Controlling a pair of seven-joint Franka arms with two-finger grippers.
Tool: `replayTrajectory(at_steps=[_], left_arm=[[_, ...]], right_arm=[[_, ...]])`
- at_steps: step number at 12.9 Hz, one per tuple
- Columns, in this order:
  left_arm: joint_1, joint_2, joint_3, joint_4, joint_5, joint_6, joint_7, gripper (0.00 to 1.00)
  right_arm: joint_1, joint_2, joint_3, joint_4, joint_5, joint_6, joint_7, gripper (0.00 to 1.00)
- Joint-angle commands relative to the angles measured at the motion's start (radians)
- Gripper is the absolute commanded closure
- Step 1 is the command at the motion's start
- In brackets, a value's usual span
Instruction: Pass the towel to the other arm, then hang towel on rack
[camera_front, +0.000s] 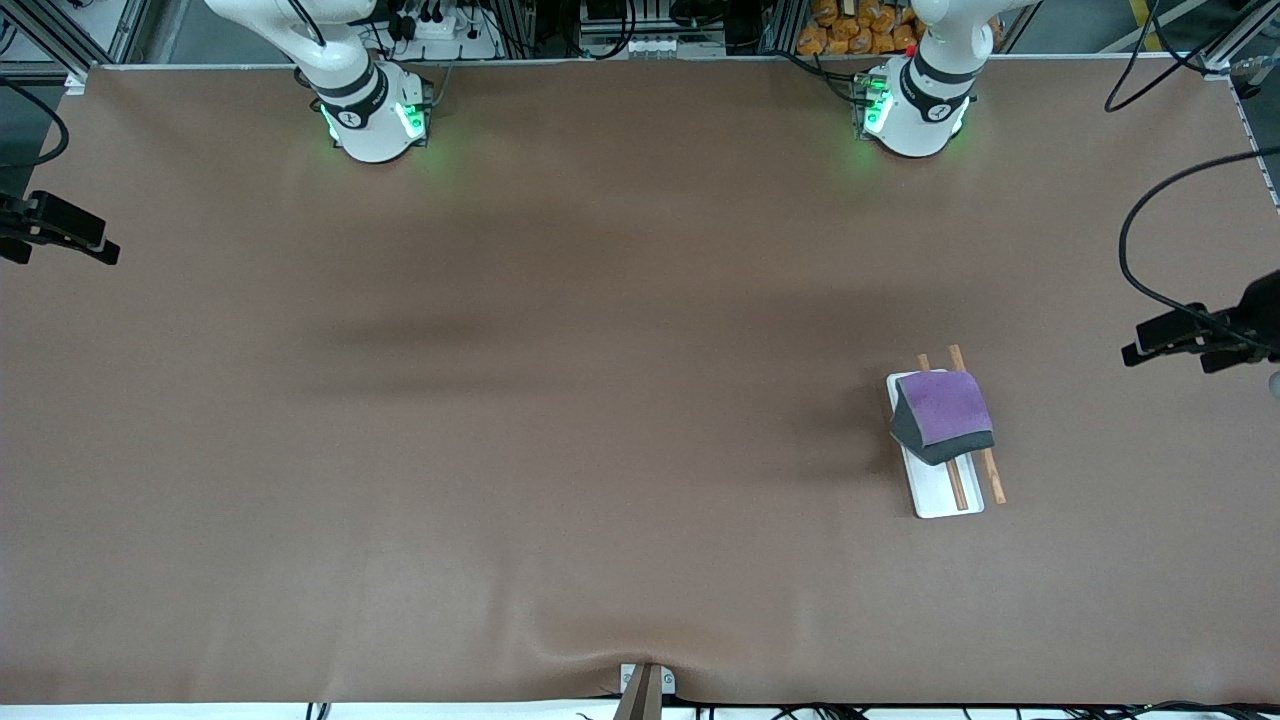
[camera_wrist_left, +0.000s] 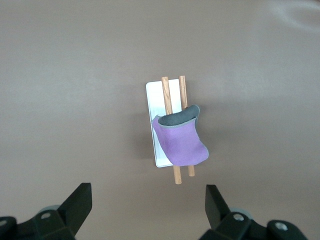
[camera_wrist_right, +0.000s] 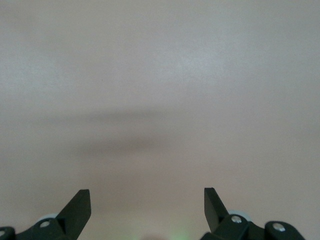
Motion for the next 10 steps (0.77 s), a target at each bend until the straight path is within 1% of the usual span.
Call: replayTrajectory(at_steps=[1,3,5,7,8,9,10], left_arm=[[0.003,-0.063,-0.062,-0.017,0.077,-0.036,-0.128,0.0],[0.004,-0.088,-0.102,-0.017,0.103,-0.071,-0.258,0.0],[0.004,-0.091,-0.108,-0.015,0.15,-0.073,-0.262,0.0],[0.006,-0.091,-0.113,-0.014,0.154,-0.073,-0.215,0.0],[0.0,-0.108,-0.102,-0.014,0.152,-0.076,-0.187,0.0],[-0.037,-0.126,-0.084,-0.021,0.151,-0.076,-0.161,0.0],[-0.117,-0.136,-0.003,-0.024,0.151,-0.077,-0.144,0.0]], right_arm=[[-0.014,-0.007,0.006,0.008,0.011,-0.005,0.011,0.0],[-0.014,-0.006,0.008,0.008,0.011,-0.005,0.011,0.0],[-0.015,-0.007,0.005,0.008,0.011,-0.008,0.011,0.0],[-0.015,-0.007,0.003,0.009,0.011,-0.01,0.011,0.0],[-0.015,-0.007,0.005,0.009,0.012,-0.012,0.011,0.0],[-0.014,-0.007,0.005,0.009,0.012,-0.013,0.011,0.0],[-0.014,-0.007,0.006,0.009,0.012,-0.012,0.011,0.0]])
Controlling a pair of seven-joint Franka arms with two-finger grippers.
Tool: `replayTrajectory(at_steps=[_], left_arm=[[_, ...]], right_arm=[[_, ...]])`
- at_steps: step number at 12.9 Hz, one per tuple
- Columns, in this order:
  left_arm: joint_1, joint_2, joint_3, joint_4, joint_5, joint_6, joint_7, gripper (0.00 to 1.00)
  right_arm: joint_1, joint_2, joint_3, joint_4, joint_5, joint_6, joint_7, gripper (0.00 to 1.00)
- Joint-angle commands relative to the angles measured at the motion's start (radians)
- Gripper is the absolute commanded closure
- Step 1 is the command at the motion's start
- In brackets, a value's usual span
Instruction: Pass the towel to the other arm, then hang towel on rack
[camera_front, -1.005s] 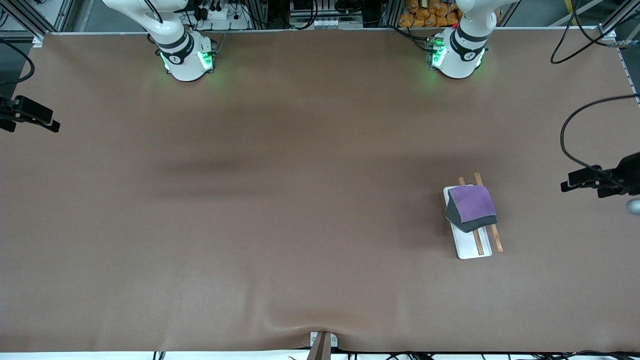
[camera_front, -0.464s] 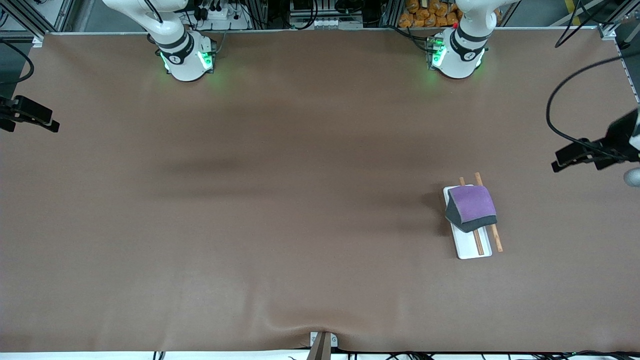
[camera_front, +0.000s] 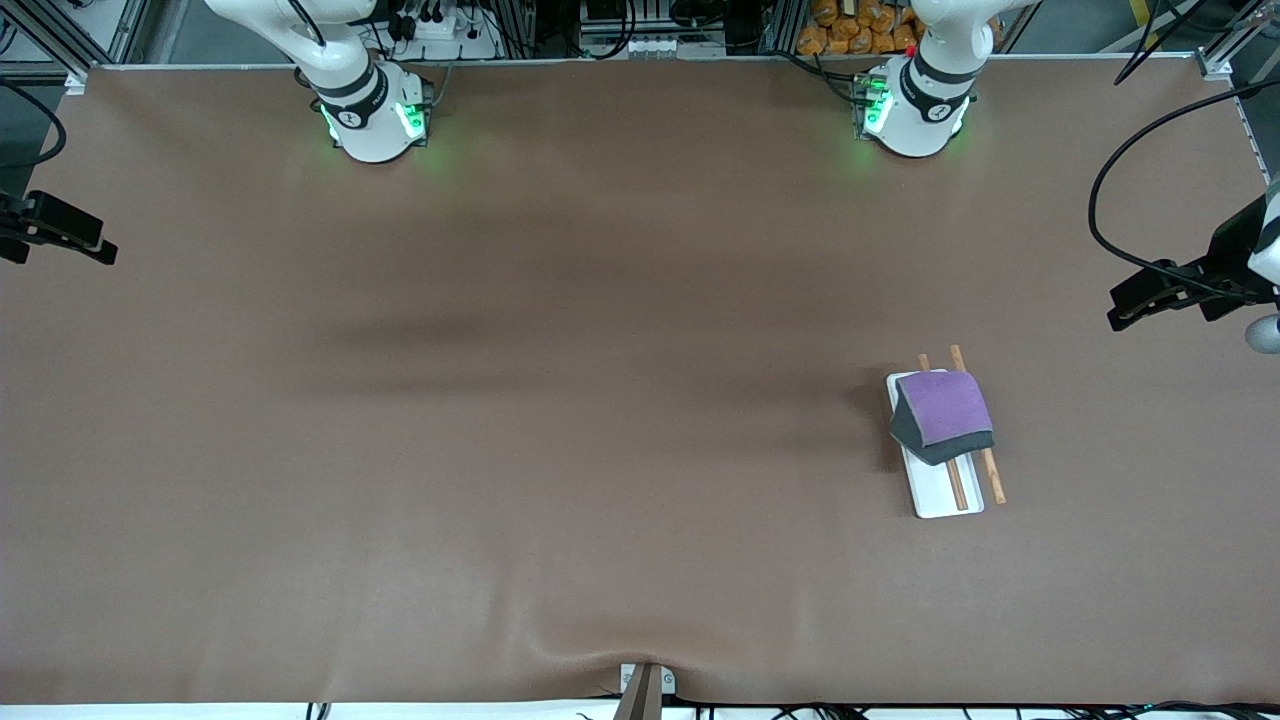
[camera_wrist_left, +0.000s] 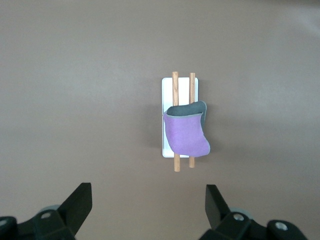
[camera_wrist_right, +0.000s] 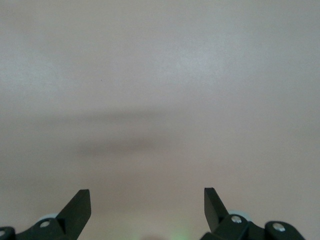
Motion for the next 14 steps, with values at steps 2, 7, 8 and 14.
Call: replayTrajectory(at_steps=[2,7,8,14], left_arm=[[-0.212,-0.065,0.197,-0.027,0.017,-0.021,0.035,0.0],[-0.24,-0.106,0.204,-0.082,0.015,-0.021,0.03,0.0],[-0.24,-0.124,0.204,-0.102,0.015,-0.021,0.03,0.0],[-0.27,-0.167,0.25,-0.123,-0.026,-0.067,0.019,0.0]], right_arm=[[-0.013,-0.007,0.01,0.007,0.014,-0.013,0.011,0.0],[-0.013,-0.009,0.01,0.008,0.014,-0.011,0.011,0.0],[-0.013,-0.007,0.01,0.008,0.012,-0.011,0.011,0.0],[-0.013,-0.009,0.01,0.011,0.017,-0.013,0.011,0.0]])
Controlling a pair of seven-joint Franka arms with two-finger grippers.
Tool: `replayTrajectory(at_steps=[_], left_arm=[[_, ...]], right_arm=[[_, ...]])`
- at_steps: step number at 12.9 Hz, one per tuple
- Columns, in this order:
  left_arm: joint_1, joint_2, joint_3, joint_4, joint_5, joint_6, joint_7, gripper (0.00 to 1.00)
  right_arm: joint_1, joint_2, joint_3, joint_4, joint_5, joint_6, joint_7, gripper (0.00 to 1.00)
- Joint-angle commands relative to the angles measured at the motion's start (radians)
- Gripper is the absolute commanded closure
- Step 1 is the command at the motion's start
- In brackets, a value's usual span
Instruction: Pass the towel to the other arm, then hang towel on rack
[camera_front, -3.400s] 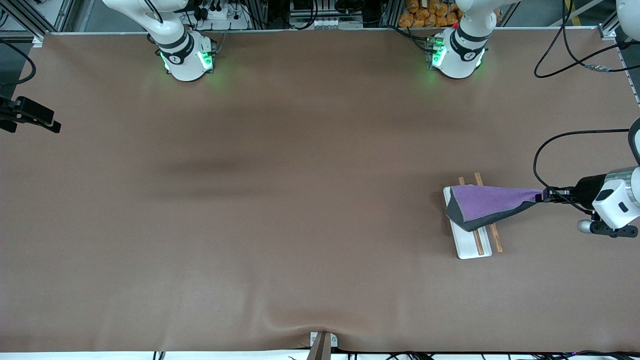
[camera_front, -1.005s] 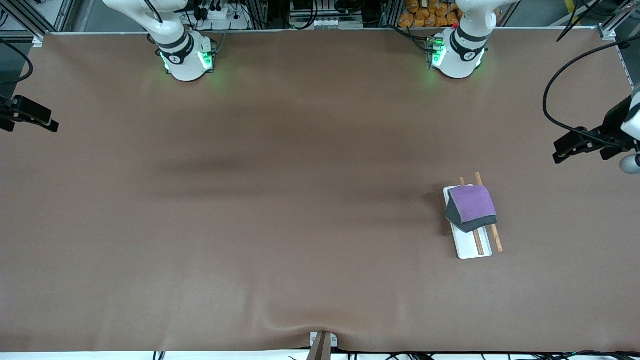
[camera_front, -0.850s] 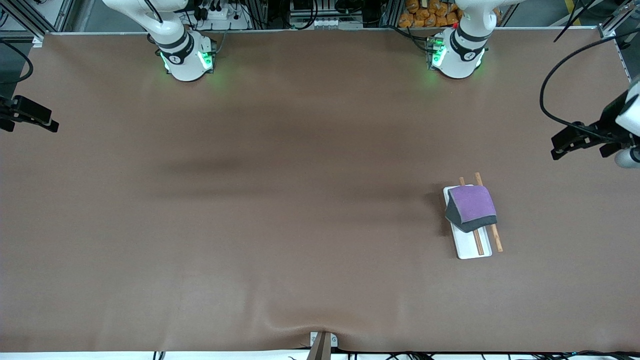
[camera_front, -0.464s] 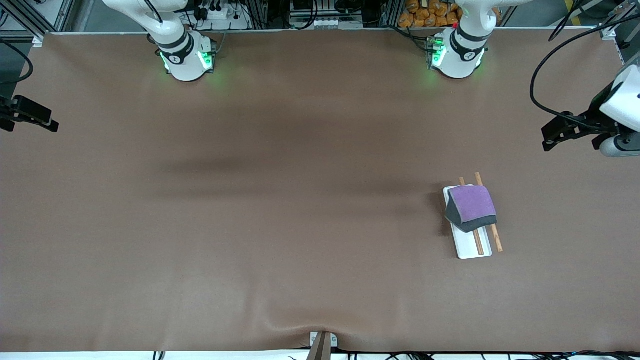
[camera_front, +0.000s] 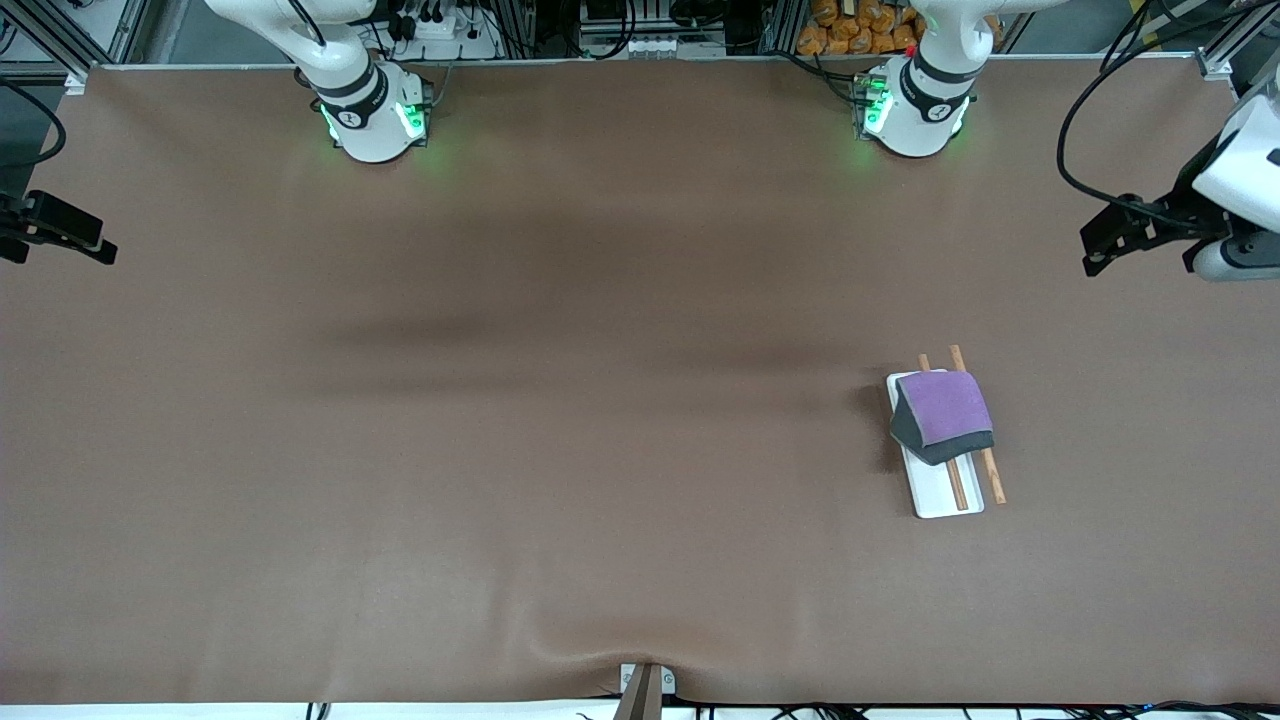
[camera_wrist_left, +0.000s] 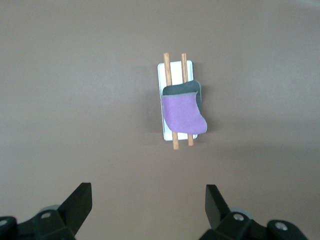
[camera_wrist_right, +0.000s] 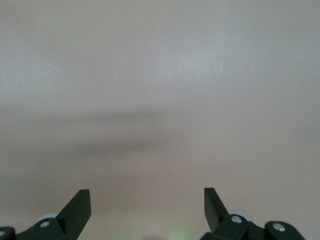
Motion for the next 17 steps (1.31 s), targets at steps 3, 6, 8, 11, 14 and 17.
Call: replayTrajectory(at_steps=[3,6,8,11,14,17], left_arm=[[-0.032,-0.038,0.071,-0.024,-0.067,-0.046,0.011,0.0],[-0.041,-0.046,0.07,-0.022,-0.06,-0.066,0.012,0.0],[-0.041,-0.053,0.067,-0.024,-0.057,-0.079,0.014,0.0],[-0.044,-0.058,0.067,-0.021,-0.057,-0.088,0.014,0.0],[-0.047,-0.055,0.07,-0.016,-0.057,-0.089,0.014,0.0],[-0.05,-0.052,0.073,0.002,-0.054,-0.089,0.011,0.0]], right_arm=[[-0.013,-0.01,0.01,0.009,0.019,-0.014,0.011,0.0],[-0.015,-0.009,0.008,0.009,0.017,-0.012,0.014,0.0],[-0.041,-0.009,0.01,0.011,0.02,-0.011,0.014,0.0],[-0.044,-0.007,0.013,0.029,0.022,-0.014,0.009,0.0],[-0.038,-0.01,0.02,0.031,0.023,-0.04,0.005,0.0],[-0.029,-0.01,0.02,0.031,0.022,-0.064,0.003,0.0]])
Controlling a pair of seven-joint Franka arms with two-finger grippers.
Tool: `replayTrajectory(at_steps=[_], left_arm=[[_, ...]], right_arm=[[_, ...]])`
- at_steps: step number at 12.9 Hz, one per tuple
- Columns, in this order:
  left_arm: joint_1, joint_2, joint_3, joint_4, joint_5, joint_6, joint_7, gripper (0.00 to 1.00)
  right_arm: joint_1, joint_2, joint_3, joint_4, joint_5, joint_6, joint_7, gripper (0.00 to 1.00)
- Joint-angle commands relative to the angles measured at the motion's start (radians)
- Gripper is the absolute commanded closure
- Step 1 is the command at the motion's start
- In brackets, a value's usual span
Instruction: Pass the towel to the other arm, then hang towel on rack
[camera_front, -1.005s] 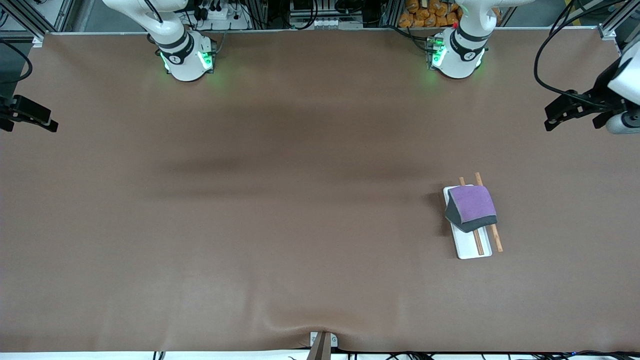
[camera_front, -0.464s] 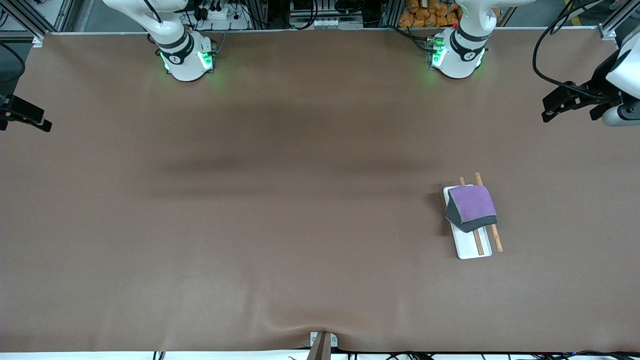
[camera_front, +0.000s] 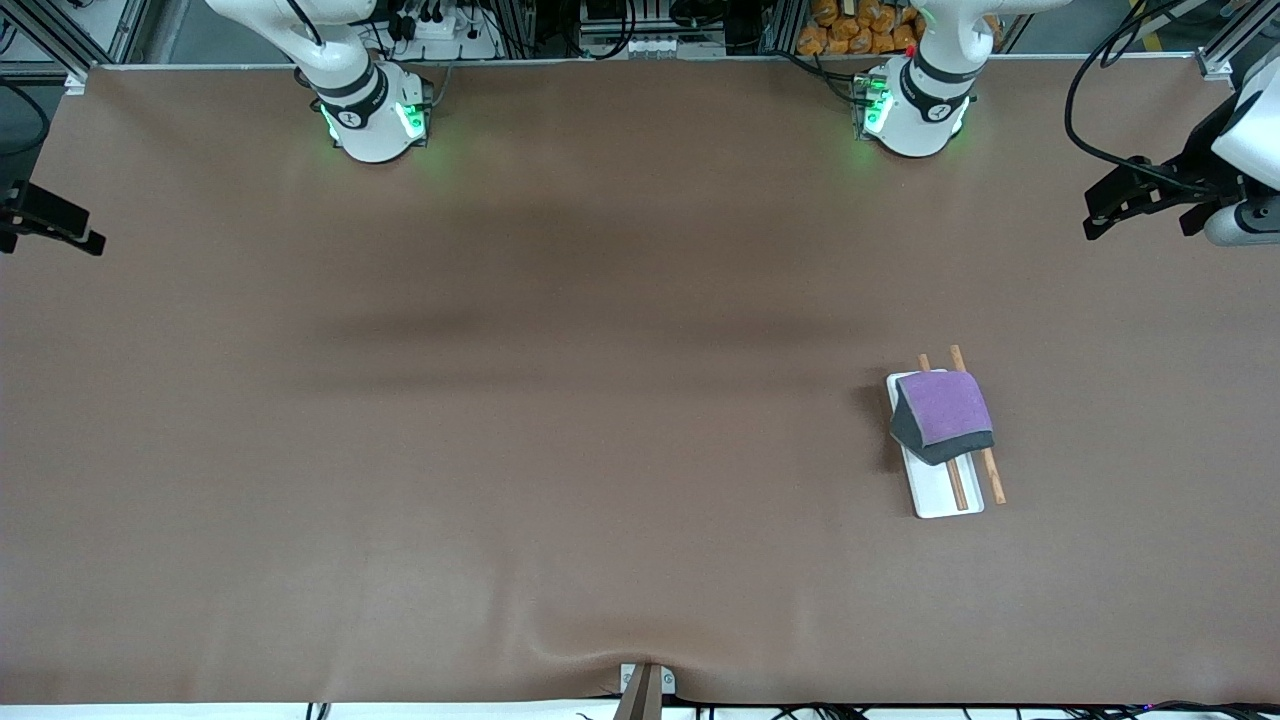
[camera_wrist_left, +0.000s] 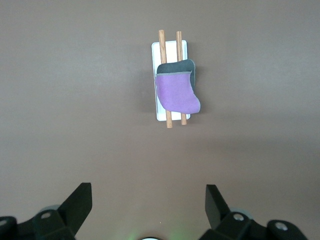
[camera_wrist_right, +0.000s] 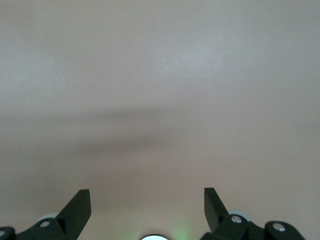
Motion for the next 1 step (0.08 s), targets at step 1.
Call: replayTrajectory(at_steps=[1], left_arm=[[-0.011,-0.018,0.013,0.007,0.001,-0.011,0.008,0.0]], right_arm=[[-0.011,-0.01,-0.004,0.009,0.017,-0.019,-0.001,0.0]])
